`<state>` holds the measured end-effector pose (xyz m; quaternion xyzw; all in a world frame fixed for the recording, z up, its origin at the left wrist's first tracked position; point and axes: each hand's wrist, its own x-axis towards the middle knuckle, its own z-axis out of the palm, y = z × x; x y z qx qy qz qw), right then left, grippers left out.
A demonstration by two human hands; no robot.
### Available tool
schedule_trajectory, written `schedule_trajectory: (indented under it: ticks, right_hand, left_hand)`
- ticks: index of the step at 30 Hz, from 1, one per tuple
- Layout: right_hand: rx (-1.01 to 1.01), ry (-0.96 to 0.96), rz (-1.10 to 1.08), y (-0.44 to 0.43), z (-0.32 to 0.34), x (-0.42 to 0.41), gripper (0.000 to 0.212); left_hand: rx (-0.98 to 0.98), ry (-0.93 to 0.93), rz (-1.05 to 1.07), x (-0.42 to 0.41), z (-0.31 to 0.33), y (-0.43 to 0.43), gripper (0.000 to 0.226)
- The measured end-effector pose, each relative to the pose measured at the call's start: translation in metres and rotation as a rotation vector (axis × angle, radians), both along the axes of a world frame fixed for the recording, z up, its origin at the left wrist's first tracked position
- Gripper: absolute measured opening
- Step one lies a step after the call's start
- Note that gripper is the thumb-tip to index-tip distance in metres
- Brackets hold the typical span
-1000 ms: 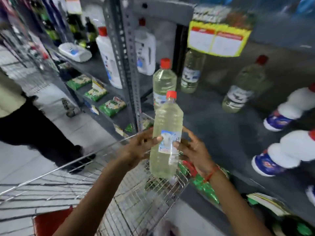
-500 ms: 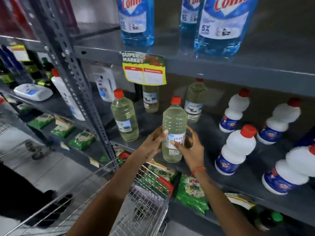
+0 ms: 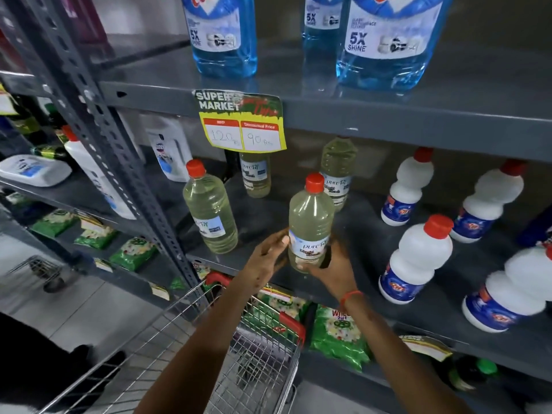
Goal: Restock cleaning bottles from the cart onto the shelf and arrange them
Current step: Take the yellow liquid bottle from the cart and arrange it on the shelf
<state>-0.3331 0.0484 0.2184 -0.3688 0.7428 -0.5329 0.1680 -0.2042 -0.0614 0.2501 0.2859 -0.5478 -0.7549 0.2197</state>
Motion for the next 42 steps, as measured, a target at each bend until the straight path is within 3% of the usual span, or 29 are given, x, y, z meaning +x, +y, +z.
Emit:
schedule_trajectory:
  ticks: [2,5,9,13,18,36,42]
  right_hand:
    - [0.050,-0.064,0.004,-0.004,-0.002,0.002,0.080]
    - [0.089,-0.159,-0.062,-0.011,-0.008,0.010,0.090]
    - [0.075,-0.147,-0.186,-0.014,-0.008,0.022,0.086]
    - [0.107,-0.134,-0.240,-0.010,-0.004,0.028,0.080]
    - [0.122,-0.119,-0.293,-0.007,0.000,0.035,0.078]
    - [0.123,-0.125,-0.354,-0.003,-0.001,0.043,0.063]
    - [0.165,-0.136,-0.355,-0.001,0.001,0.044,0.069]
  left_hand:
    - [-0.095,-0.050,0.308,0.002,-0.007,0.000,0.025]
    - [-0.402,-0.182,0.752,0.022,-0.018,0.001,0.036]
    - [-0.522,-0.424,0.957,0.055,-0.034,-0.010,0.075]
    - [-0.524,-0.450,0.824,0.070,-0.033,-0.045,0.100]
    - [-0.505,-0.461,0.617,0.074,-0.031,-0.082,0.085]
    - [-0.530,-0.393,0.578,0.080,-0.040,-0.089,0.075]
    - [-0.510,-0.379,0.563,0.081,-0.038,-0.089,0.077]
